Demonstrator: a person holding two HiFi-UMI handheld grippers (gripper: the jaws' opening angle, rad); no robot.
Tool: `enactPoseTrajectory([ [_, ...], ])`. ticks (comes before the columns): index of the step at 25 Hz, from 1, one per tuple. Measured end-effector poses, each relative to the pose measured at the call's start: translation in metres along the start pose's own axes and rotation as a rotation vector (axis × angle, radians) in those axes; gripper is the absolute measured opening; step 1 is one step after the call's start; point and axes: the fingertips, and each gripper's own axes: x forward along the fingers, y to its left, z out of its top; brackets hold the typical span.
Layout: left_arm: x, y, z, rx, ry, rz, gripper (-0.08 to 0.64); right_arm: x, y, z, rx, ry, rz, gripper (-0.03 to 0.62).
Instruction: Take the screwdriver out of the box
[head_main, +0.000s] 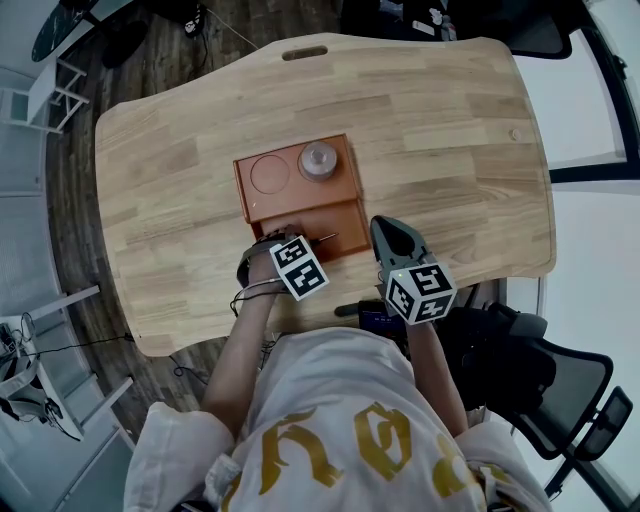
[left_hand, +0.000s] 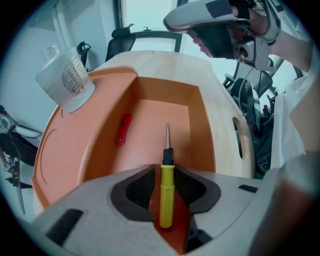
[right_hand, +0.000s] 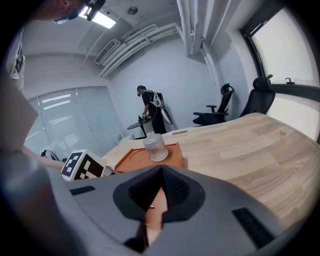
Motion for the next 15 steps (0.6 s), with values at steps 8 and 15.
enactPoseTrajectory([
  [8, 0.0002, 0.0011, -0.0002, -0.025, 0.0, 0.009, 0.114, -0.0013, 0.0003, 0.0008, 0.001, -0.003, 0.005, 0.011],
  [15, -0.0006, 0.0036, 0.0004, -0.051, -0.027, 0.024, 0.084, -0.0036, -0.0001, 0.0011, 0.006, -0.009, 0.006, 0.011],
])
